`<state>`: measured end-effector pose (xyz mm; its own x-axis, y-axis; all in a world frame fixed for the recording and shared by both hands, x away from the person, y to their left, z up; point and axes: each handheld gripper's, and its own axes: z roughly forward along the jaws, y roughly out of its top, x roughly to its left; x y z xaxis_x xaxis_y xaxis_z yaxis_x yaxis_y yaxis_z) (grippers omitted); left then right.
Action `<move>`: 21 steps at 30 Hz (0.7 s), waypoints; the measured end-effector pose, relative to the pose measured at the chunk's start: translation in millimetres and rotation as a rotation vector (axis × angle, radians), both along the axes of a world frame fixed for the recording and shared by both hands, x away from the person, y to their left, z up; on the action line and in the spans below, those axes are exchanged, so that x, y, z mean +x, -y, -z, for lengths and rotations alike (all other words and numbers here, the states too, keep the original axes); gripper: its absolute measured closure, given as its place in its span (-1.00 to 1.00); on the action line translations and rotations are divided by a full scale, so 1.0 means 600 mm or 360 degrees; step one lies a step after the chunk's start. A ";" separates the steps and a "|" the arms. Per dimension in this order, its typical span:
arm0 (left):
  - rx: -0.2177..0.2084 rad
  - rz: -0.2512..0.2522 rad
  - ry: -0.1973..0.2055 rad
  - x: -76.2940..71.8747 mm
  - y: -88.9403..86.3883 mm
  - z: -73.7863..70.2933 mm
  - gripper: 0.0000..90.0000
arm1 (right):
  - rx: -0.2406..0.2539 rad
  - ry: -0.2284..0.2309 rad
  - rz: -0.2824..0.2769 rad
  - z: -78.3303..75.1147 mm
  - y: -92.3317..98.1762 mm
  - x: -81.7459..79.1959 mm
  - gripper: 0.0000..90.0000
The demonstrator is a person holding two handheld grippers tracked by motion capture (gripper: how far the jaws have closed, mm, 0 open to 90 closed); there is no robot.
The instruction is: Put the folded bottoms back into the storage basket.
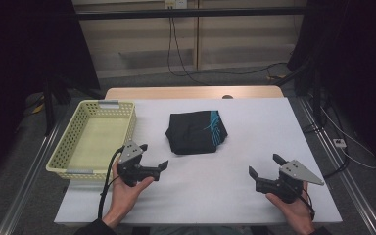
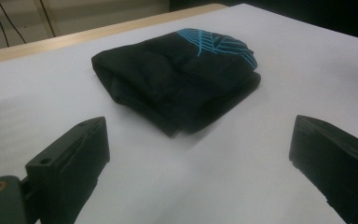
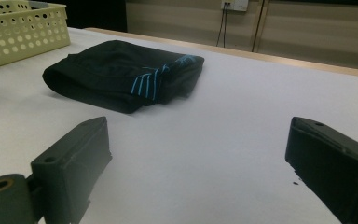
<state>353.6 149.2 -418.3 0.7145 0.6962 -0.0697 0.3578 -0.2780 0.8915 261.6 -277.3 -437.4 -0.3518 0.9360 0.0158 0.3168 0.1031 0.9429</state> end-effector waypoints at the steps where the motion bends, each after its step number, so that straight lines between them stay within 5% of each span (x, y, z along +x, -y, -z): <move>1: -0.0005 -0.0006 0.0000 0.003 0.002 -0.001 -0.89 | 0.0002 0.0000 0.0001 0.000 0.000 0.000 -0.86; 8: -0.0004 0.0054 -0.0053 0.013 0.023 -0.018 -0.89 | 0.0003 -0.0008 0.0009 0.000 0.001 0.001 -0.86; 12: -0.0009 0.0059 0.0005 0.012 0.035 -0.028 -0.88 | 0.0000 -0.0012 0.0020 0.000 0.001 0.000 -0.86; 21: 0.0031 0.0042 -0.0053 0.040 0.049 -0.024 -0.88 | -0.0004 -0.0012 0.0008 0.000 0.000 0.001 -0.87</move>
<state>377.6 119.9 -404.0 0.7301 0.6786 -0.0805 0.3796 -0.3047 0.8735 261.9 -277.4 -437.4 -0.3469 0.9378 0.0159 0.3248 0.1042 0.9400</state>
